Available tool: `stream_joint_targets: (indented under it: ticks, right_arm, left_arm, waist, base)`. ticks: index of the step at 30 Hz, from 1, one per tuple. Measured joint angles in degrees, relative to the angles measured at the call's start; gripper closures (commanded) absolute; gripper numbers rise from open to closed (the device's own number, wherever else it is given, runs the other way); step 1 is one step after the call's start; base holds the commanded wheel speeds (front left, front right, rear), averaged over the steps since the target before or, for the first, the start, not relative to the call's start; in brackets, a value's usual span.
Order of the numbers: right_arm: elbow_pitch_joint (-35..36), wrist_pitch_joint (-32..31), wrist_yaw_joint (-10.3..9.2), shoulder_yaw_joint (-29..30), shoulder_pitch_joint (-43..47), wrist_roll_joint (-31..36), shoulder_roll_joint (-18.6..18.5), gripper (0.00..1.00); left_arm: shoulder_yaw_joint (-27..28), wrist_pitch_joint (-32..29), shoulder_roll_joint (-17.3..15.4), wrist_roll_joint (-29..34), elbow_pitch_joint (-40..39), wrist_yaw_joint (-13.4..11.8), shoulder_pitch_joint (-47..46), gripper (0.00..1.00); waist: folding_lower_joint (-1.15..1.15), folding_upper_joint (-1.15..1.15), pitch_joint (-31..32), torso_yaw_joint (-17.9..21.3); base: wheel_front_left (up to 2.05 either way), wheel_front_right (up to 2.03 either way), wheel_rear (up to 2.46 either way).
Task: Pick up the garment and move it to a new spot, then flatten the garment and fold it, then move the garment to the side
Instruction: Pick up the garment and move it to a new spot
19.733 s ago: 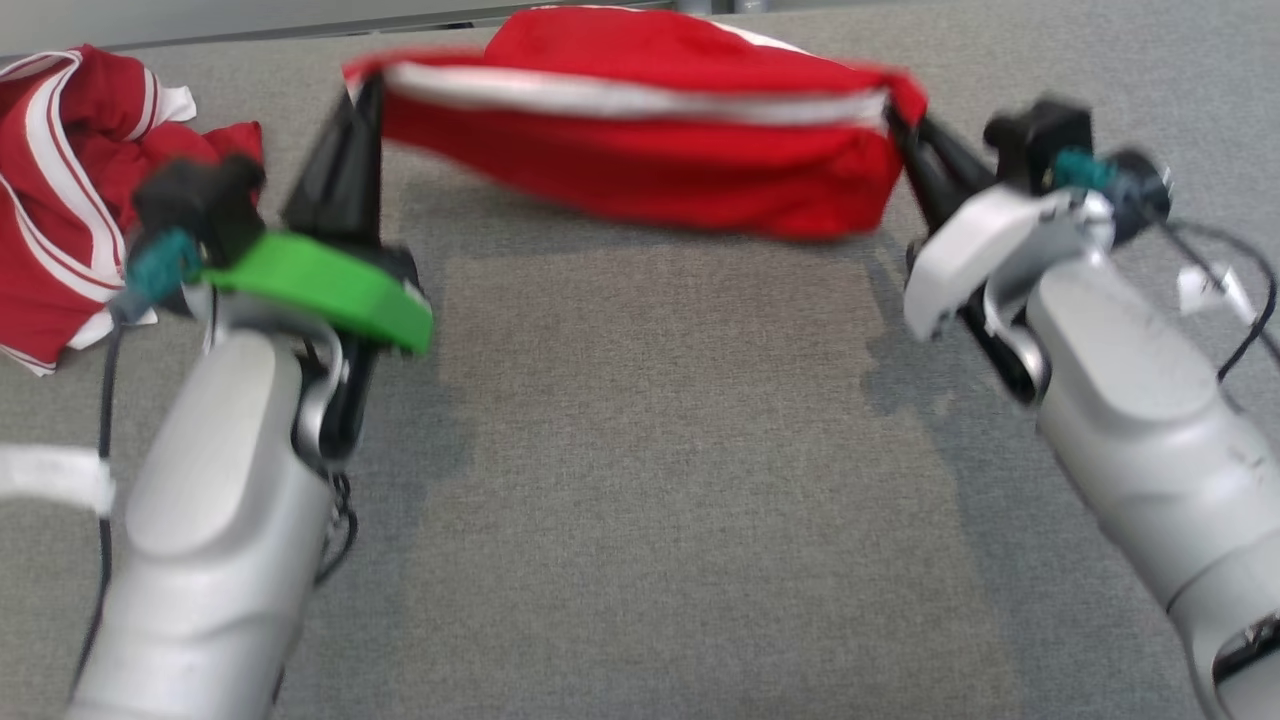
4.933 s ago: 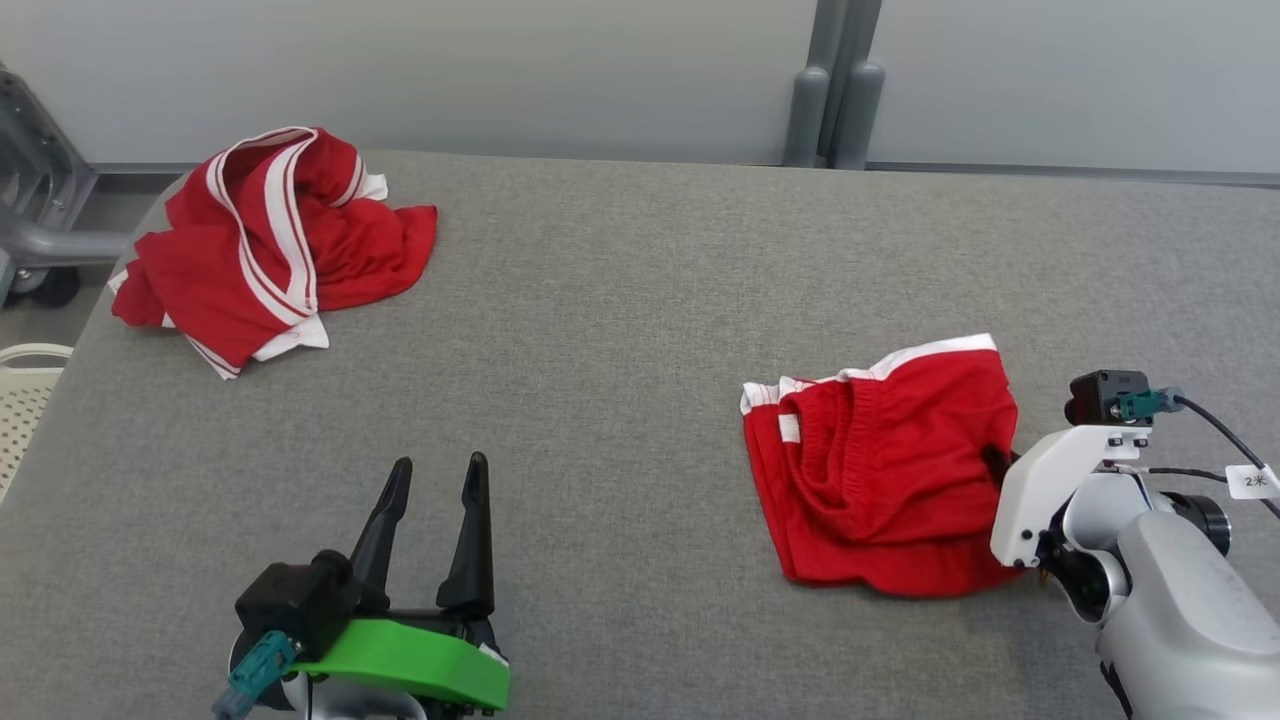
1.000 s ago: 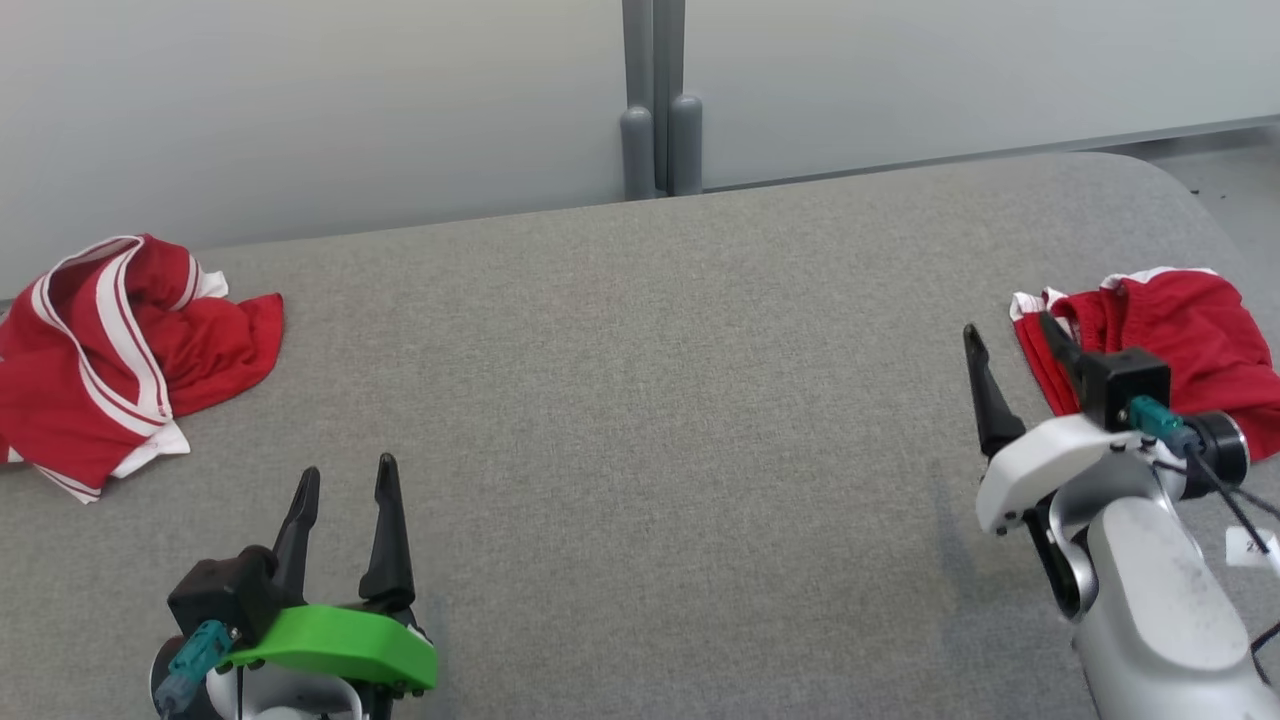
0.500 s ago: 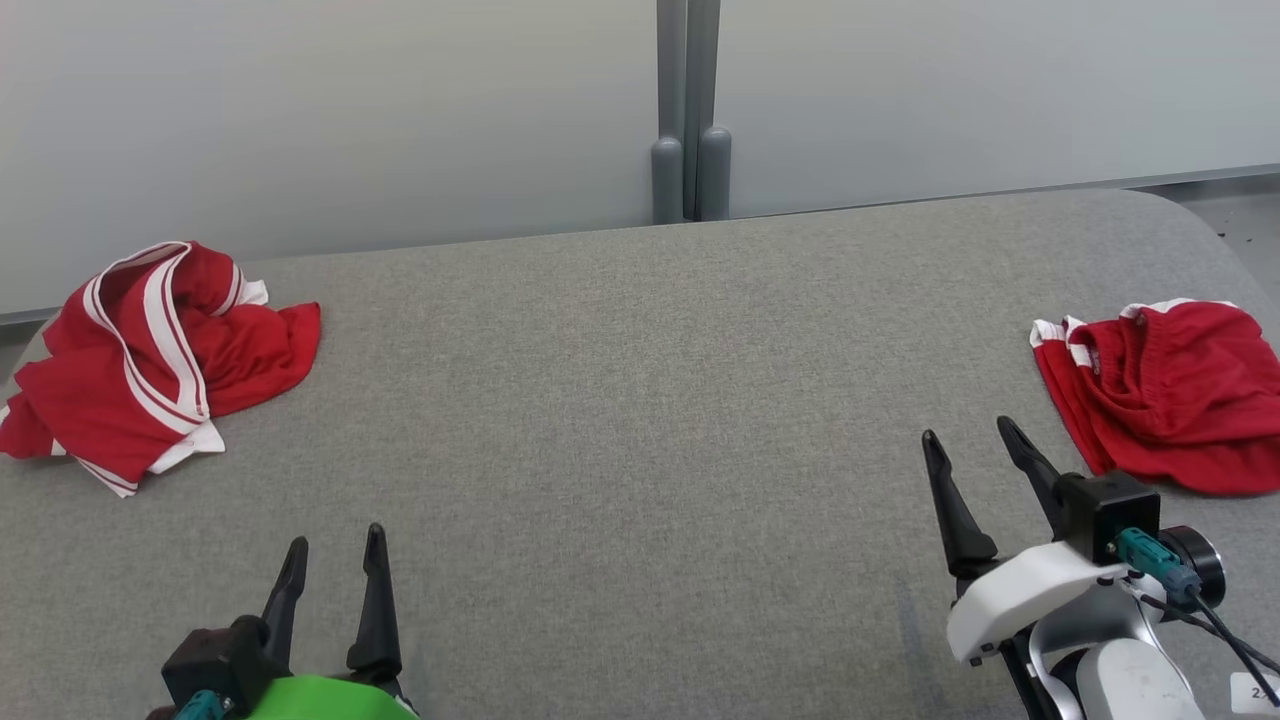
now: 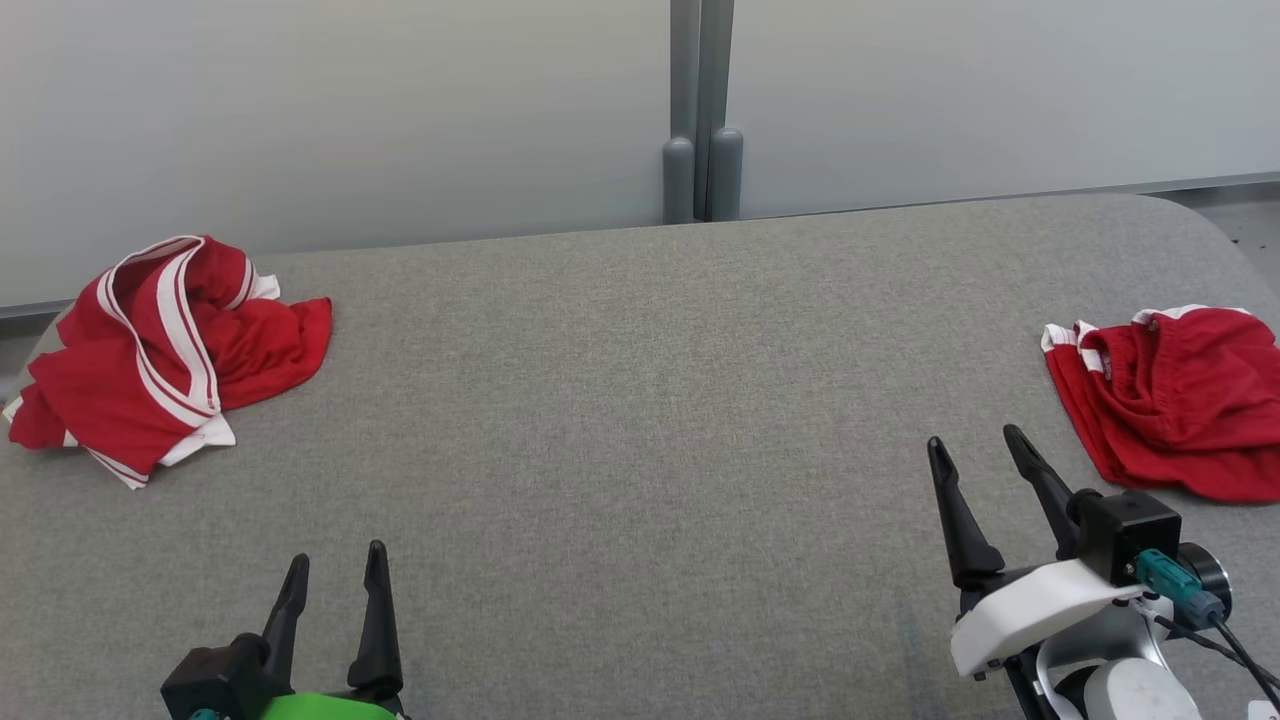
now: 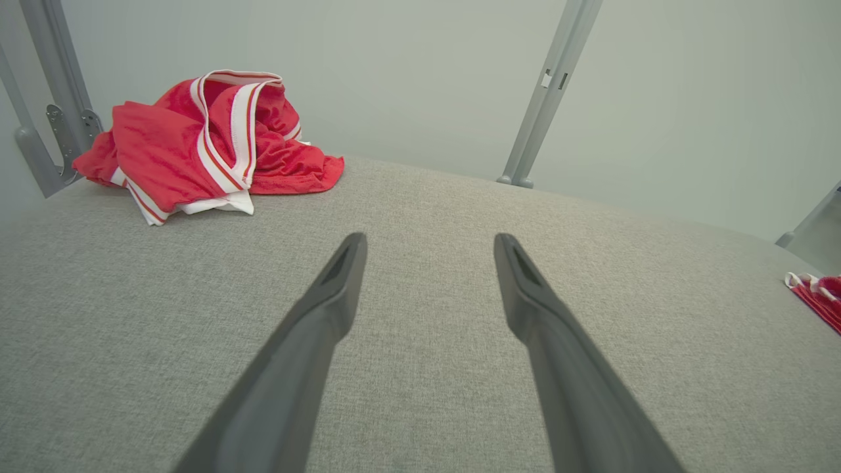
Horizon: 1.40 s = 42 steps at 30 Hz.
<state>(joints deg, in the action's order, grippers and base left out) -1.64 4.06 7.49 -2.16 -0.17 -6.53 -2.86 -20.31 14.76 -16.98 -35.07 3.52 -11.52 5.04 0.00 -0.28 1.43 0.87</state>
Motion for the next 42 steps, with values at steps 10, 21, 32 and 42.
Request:
stream_joint_targets:
  ticks: [10, 21, 32, 42]
  right_arm:
    - [-0.16, 0.14, 0.0, -0.47, 0.06, -0.44, 0.0, 0.0]
    - [-0.34, 0.41, 0.0, -0.41, 0.15, -0.93, 0.0, 0.0]
    - [-0.41, 1.21, 0.0, -0.31, 0.98, -1.98, 0.01, 0.0]
    - [-0.47, 1.58, 0.0, -0.63, 1.06, -2.42, 0.04, 0.0]
  left_arm:
    - [0.27, 0.01, -0.03, 0.45, -0.36, -0.09, 0.0, 0.0]
    - [0.1, 0.02, -0.02, 0.75, -0.2, -0.07, -0.17, 0.0]
    - [0.18, -0.09, -0.49, 1.1, -0.55, -0.47, -0.83, 0.0]
    - [0.47, -0.15, -1.16, 1.11, -1.13, -0.68, -0.67, 0.0]
  waist:
    - [0.0, 0.0, 0.08, 0.02]
    - [0.0, 0.0, 0.26, -1.72]
    - [0.0, 0.0, 0.47, -9.32]
    - [0.0, 0.0, 0.26, -18.74]
  base:
    - [0.0, 0.0, 0.0]
    - [0.0, 0.0, 0.0]
    - [0.0, 0.0, 0.0]
    - [0.0, 0.0, 0.0]
